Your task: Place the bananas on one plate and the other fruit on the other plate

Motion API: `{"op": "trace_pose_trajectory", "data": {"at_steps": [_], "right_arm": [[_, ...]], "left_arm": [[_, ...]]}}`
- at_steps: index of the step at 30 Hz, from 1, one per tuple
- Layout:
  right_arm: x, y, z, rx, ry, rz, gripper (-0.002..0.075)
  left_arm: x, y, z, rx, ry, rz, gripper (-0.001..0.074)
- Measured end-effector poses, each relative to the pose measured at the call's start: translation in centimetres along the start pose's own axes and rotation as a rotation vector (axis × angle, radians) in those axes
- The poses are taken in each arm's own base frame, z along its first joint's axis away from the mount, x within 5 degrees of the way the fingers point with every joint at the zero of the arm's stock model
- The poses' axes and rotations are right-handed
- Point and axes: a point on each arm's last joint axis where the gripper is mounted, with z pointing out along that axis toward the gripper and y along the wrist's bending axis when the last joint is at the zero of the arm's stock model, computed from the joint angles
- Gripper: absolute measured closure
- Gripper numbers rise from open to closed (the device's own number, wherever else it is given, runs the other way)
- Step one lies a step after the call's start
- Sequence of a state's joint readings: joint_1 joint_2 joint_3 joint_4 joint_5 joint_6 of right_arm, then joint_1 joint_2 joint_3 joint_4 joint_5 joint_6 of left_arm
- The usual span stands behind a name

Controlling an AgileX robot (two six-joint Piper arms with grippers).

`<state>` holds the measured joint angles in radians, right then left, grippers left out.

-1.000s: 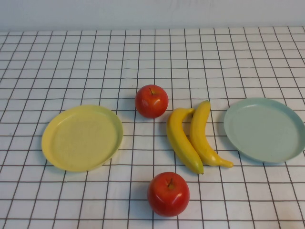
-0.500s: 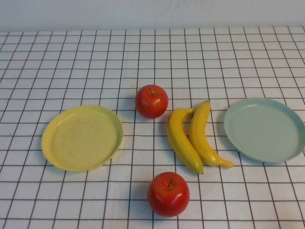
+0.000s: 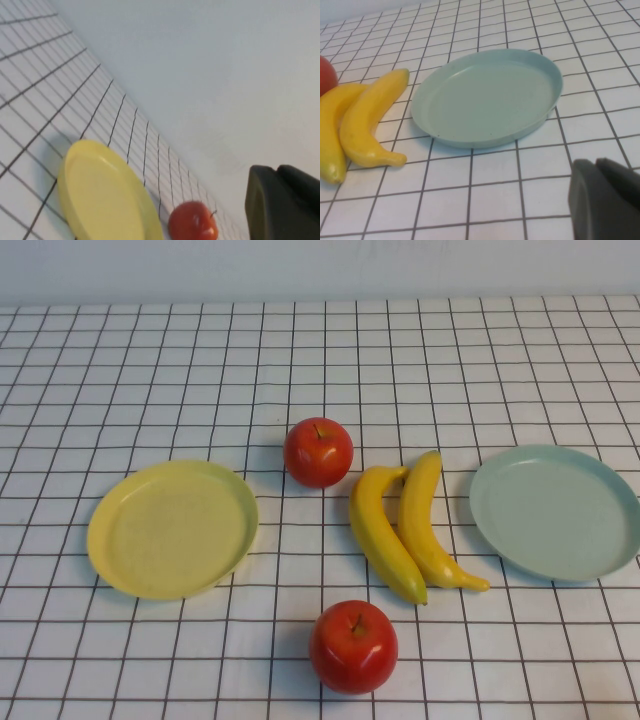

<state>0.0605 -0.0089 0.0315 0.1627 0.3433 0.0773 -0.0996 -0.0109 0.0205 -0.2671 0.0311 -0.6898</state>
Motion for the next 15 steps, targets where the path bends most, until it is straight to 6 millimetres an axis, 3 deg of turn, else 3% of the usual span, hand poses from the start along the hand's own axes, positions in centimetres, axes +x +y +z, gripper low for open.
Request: {"op": "trace_pose_trajectory", "data": {"at_steps": [3,8,11,15], "right_arm": [[0.0,0.0,0.0,0.000,0.000,0.000,0.0741],[0.0,0.0,0.0,0.000,0.000,0.000,0.0741],[0.0,0.0,0.0,0.000,0.000,0.000,0.0741],[0.0,0.0,0.0,0.000,0.000,0.000,0.0741]], "left_arm": [[-0.4,-1.5,-0.4,-0.008,0.095,0.099,0.0738],[-2.8,-6.0,-0.8,0.038,0.238,0.493,0.0738],[-3.9,-8.3,-0.2,0.031,0.357,0.703,0.0738],[-4.4,-9.9,1.9,0.013,0.548,0.925,0.0738]]}}
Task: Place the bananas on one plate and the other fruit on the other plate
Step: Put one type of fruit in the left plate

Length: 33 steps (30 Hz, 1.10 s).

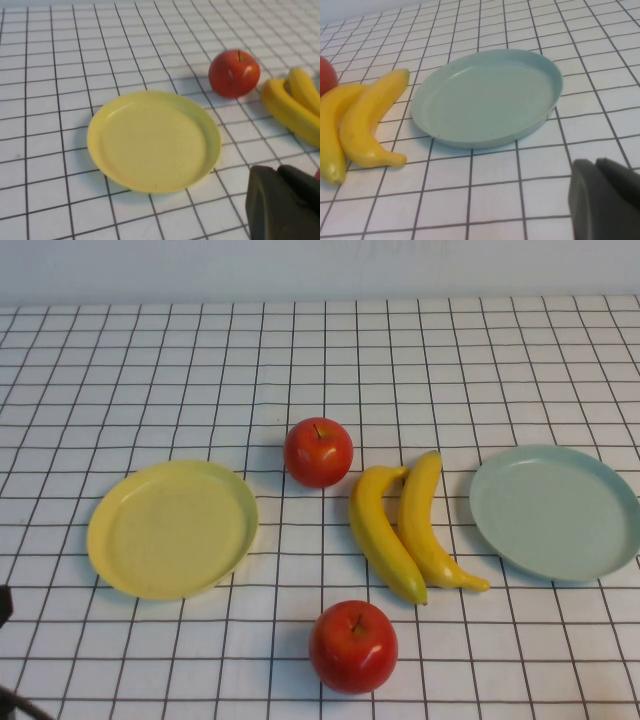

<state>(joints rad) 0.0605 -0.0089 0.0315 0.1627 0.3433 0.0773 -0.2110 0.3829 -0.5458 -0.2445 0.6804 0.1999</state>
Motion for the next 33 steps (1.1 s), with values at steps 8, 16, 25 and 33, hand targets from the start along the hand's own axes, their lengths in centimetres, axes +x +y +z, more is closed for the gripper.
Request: {"op": "trace_pose_trajectory", "data": {"at_steps": [8,16,25,33], "right_arm": [[0.0,0.0,0.0,0.000,0.000,0.000,0.0741],[0.0,0.0,0.0,0.000,0.000,0.000,0.0741],[0.0,0.0,0.0,0.000,0.000,0.000,0.0741],[0.0,0.0,0.0,0.000,0.000,0.000,0.0741]], "left_arm": [[-3.5,0.4,4.4,0.037,0.223,0.066,0.0731],[-5.0,-3.4,11.2,0.226,0.394,0.234,0.0319],[-4.9,-12.0,19.0,0.417,0.586,0.426,0.0067],[-3.4,-15.3,24.2,0.431,0.712,0.529,0.0066]]}}
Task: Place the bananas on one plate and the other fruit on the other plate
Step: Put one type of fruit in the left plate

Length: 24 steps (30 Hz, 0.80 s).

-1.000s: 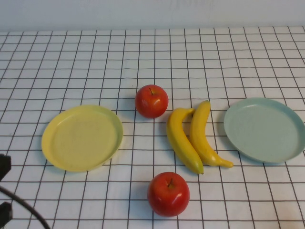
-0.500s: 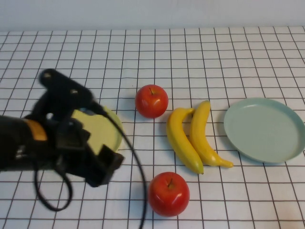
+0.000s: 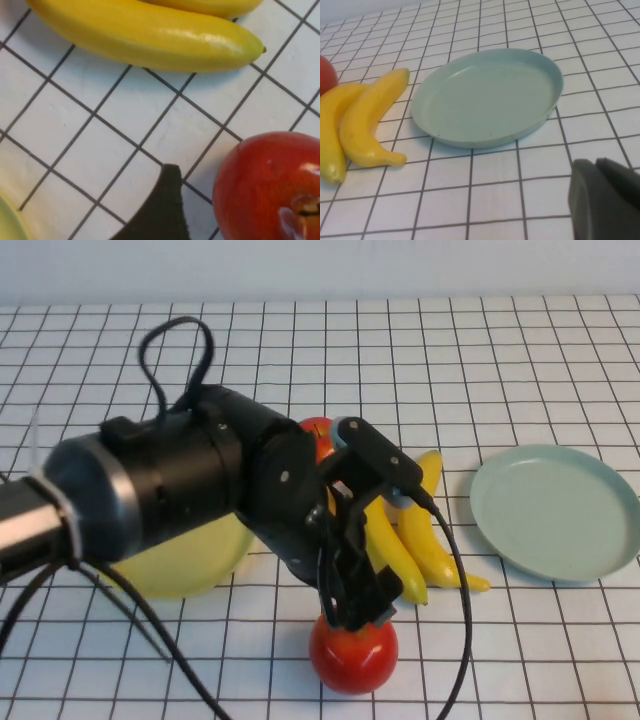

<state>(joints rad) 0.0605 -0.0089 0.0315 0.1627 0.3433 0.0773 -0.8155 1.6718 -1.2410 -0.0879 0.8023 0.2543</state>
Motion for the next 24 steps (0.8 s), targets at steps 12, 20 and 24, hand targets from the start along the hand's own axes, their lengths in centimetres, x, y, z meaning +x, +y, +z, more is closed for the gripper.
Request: {"op": "trace_pose_trajectory", "data": {"at_steps": [12,20,24], "right_arm": [[0.0,0.0,0.0,0.000,-0.001,0.000,0.0741],[0.0,0.0,0.0,0.000,-0.001,0.000,0.0741],[0.0,0.0,0.0,0.000,-0.001,0.000,0.0741]], "left_arm": [[-0.9,-1.2,4.1,0.074,0.076,-0.041,0.0066],[0.0,-1.2,5.1,0.070,0.176,-0.010,0.0066],[-0.4,-0.8,4.4,0.042,0.181,0.029,0.0066]]}}
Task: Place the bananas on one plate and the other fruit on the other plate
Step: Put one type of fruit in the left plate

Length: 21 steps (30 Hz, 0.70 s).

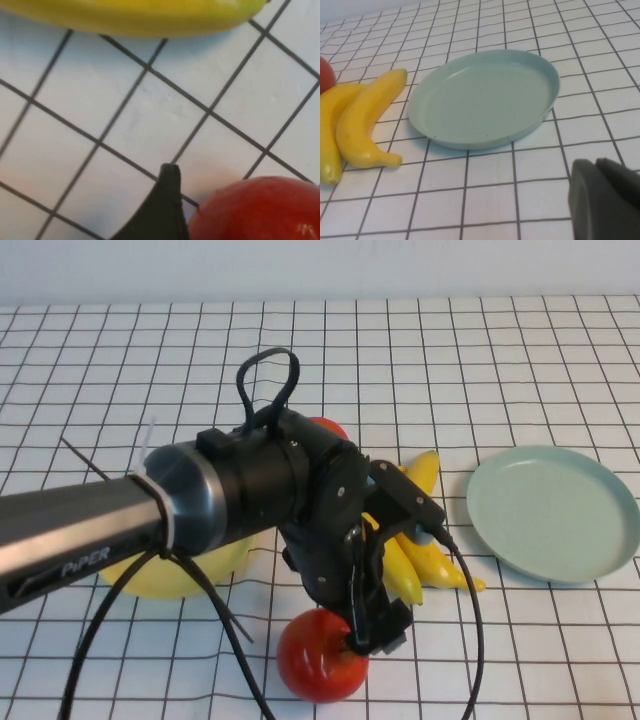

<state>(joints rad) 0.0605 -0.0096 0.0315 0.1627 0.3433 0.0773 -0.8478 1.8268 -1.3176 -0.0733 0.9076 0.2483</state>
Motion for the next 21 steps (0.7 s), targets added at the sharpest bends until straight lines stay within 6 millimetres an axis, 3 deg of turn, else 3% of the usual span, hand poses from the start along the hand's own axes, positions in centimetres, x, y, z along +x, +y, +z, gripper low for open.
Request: {"op": "trace_pose_trajectory", "data": {"at_steps": [5,12,16,21], "right_arm": [[0.0,0.0,0.0,0.000,0.000,0.000,0.0741],[0.0,0.0,0.0,0.000,0.000,0.000,0.0741],[0.0,0.0,0.0,0.000,0.000,0.000,0.0741],[0.0,0.0,0.0,0.000,0.000,0.000,0.0741]], "left_arm": [[-0.6,0.4,-3.1,-0.064,-0.081,0.041,0.0066],[0.3,-0.6,-6.0,-0.071,-0.076,0.068,0.0066],[0.8,-2.0,-6.3,-0.036,-0.031,0.092,0.0066],[1.8,-2.5,-5.0,-0.011,0.023,0.092,0.0066]]}}
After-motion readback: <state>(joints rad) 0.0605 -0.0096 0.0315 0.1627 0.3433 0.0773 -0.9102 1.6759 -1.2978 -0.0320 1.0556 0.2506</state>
